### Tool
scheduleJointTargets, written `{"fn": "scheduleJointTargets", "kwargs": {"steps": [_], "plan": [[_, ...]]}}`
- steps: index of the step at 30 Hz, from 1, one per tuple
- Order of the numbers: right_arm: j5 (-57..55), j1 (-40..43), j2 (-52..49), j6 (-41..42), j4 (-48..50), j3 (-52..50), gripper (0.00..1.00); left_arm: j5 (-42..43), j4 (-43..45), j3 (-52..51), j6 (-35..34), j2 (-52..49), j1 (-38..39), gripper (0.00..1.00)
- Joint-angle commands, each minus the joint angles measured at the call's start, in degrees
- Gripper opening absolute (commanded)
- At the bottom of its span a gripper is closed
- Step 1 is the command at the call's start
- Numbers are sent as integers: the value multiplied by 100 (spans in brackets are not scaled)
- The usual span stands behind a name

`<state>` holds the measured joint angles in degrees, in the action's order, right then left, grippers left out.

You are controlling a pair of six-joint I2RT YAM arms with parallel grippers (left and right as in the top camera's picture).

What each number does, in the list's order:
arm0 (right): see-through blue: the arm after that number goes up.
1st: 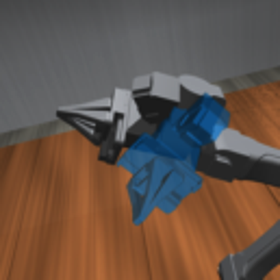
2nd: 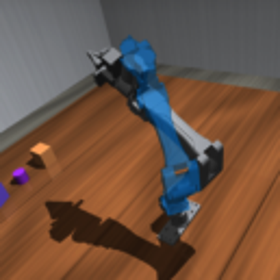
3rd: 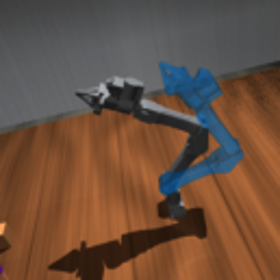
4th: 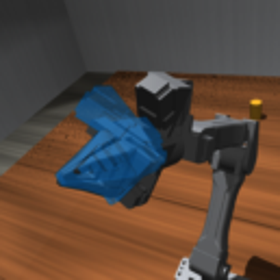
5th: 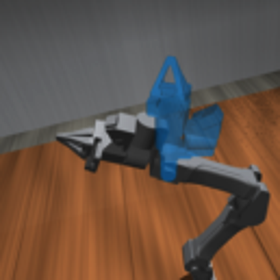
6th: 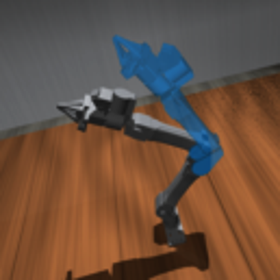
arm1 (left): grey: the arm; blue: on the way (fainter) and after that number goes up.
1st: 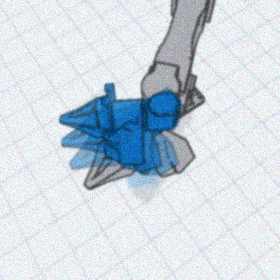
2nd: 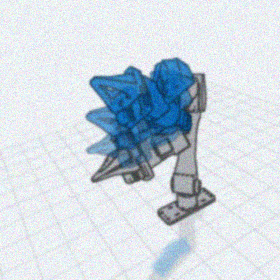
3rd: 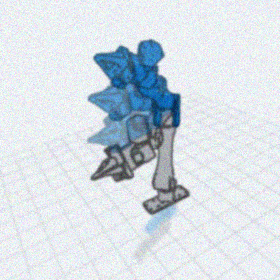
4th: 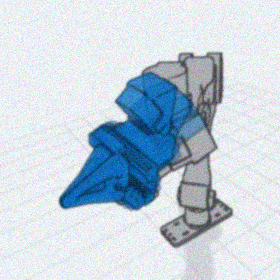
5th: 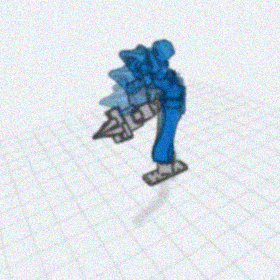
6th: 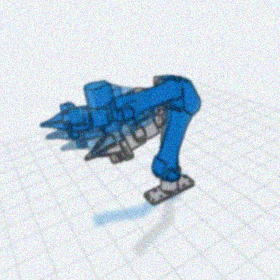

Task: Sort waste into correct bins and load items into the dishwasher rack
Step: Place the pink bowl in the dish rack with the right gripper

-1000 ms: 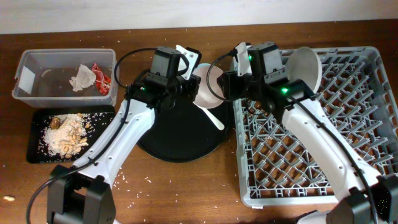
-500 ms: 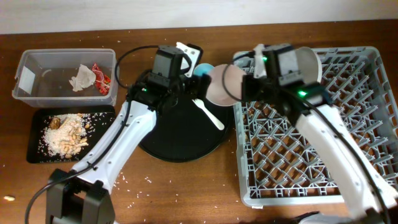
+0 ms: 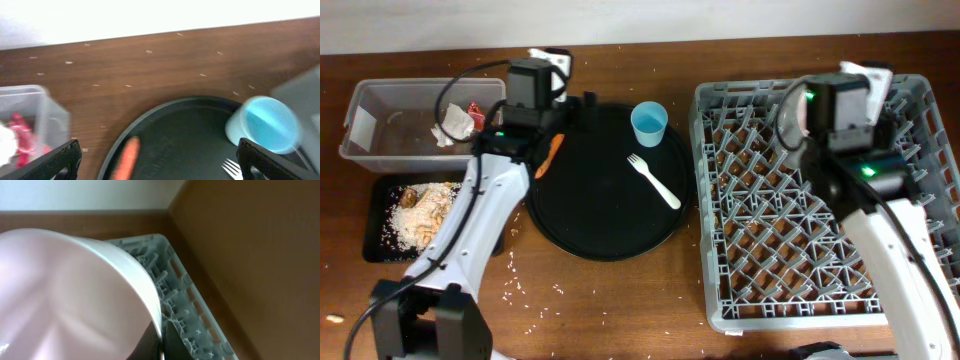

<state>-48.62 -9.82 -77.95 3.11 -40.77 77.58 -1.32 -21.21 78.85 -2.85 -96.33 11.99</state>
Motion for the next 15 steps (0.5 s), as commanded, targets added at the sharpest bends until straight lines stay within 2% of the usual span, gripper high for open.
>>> {"fn": "scheduleJointTargets", "kwargs": {"steps": [1,4,6,9,15], "plan": [[-1252,-595,-669,-1915,1202,87,4,-127,-33,-22,68,-17,-356,99],[-1947,-1045,-1650,-3873,2564,87,4,-127,-120,-22,70,-17,-391,99],[-2111,-1165,-2188,-4483,2820,87,4,-127,-175,-22,70,-17,-391,99],[-2256,-1207,-2752,-4599,2815,87,4,-129,-247,-22,70,-17,-391,99],[-1886,-1051,-2887,-4594,2817,85,4,-127,-313,-22,70,-17,-391,99]]}}
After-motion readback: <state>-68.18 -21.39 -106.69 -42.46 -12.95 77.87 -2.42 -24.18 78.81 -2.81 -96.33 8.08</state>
